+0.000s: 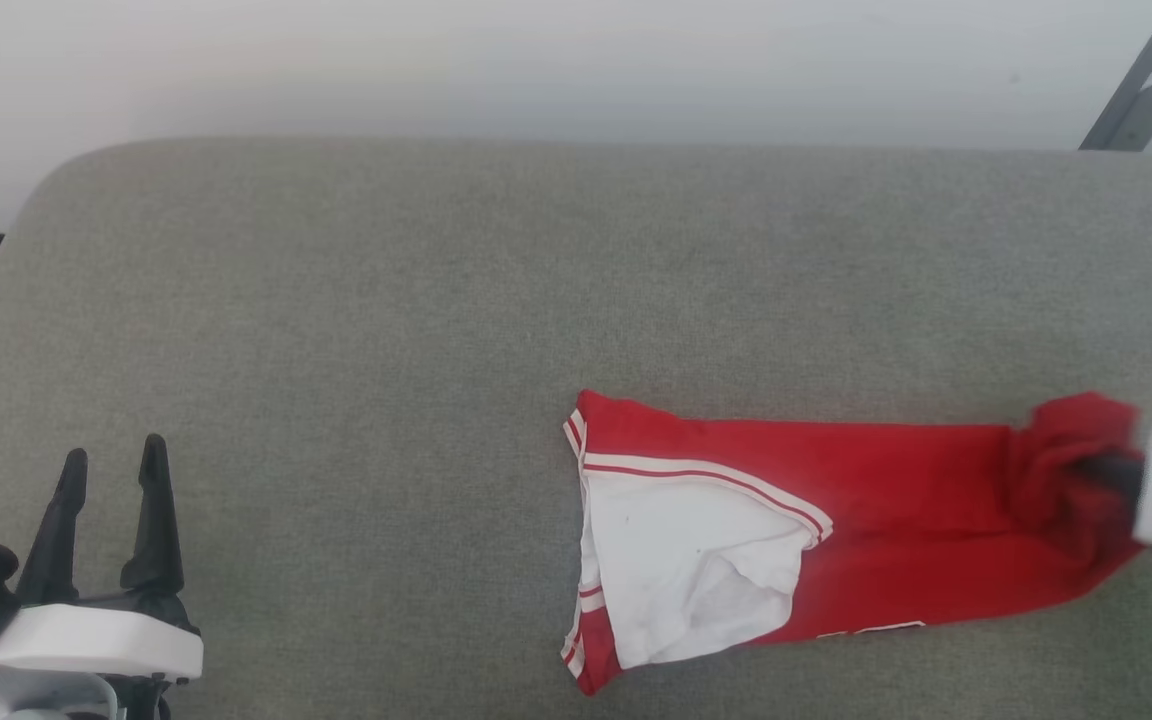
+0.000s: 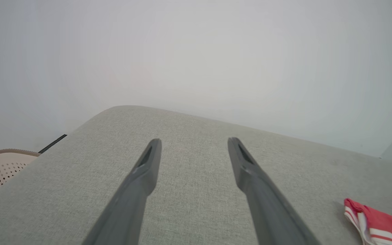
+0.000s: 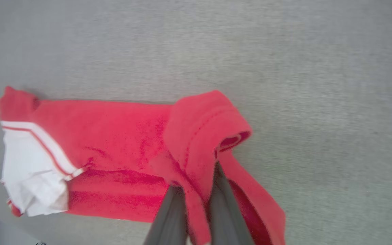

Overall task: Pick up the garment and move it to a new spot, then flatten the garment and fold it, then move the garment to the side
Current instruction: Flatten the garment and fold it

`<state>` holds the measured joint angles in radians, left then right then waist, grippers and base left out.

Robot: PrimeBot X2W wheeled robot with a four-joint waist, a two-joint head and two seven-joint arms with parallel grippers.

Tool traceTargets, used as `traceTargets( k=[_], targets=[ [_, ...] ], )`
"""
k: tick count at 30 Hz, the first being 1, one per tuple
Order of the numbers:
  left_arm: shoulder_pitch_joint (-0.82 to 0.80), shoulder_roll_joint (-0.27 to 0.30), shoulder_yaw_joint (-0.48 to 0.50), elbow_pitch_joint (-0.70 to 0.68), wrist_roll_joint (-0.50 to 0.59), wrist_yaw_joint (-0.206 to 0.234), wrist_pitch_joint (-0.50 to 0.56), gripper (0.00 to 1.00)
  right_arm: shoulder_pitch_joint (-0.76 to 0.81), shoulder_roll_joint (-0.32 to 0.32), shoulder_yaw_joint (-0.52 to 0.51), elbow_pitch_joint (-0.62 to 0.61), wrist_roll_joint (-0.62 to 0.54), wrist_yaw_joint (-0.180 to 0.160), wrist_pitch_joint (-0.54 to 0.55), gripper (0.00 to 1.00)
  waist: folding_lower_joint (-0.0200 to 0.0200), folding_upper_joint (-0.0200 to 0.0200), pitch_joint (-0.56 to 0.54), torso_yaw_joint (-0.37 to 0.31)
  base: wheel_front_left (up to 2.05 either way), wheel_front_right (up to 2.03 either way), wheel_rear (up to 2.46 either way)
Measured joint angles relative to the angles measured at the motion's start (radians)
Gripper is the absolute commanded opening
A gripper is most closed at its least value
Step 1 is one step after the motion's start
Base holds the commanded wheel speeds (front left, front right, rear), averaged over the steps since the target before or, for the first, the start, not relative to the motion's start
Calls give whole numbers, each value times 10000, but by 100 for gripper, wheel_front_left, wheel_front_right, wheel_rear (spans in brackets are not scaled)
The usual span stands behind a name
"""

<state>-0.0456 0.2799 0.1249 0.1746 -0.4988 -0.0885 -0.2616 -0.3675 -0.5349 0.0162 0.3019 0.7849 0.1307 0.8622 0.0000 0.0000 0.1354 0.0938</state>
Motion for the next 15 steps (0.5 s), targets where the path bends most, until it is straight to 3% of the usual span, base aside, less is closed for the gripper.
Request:
traceTargets(
  k=[2,6,15],
  targets=[
    [11,-44,52,29,54,-56,0,100,452,167,268,-1325,447,-2,430,0,0,0,-132,-29,0,0,0],
    [21,-84,48,115,81,-134,0,100,807,616,788,-2539,602,-2,665,0,0,0,-280,42,0,0,0],
    [-172,-140,-359,397,153,-265,0,100,914,1659,2144,-3095,330,-2,535,0,0,0,-515,606,0,0,0]
  ],
)
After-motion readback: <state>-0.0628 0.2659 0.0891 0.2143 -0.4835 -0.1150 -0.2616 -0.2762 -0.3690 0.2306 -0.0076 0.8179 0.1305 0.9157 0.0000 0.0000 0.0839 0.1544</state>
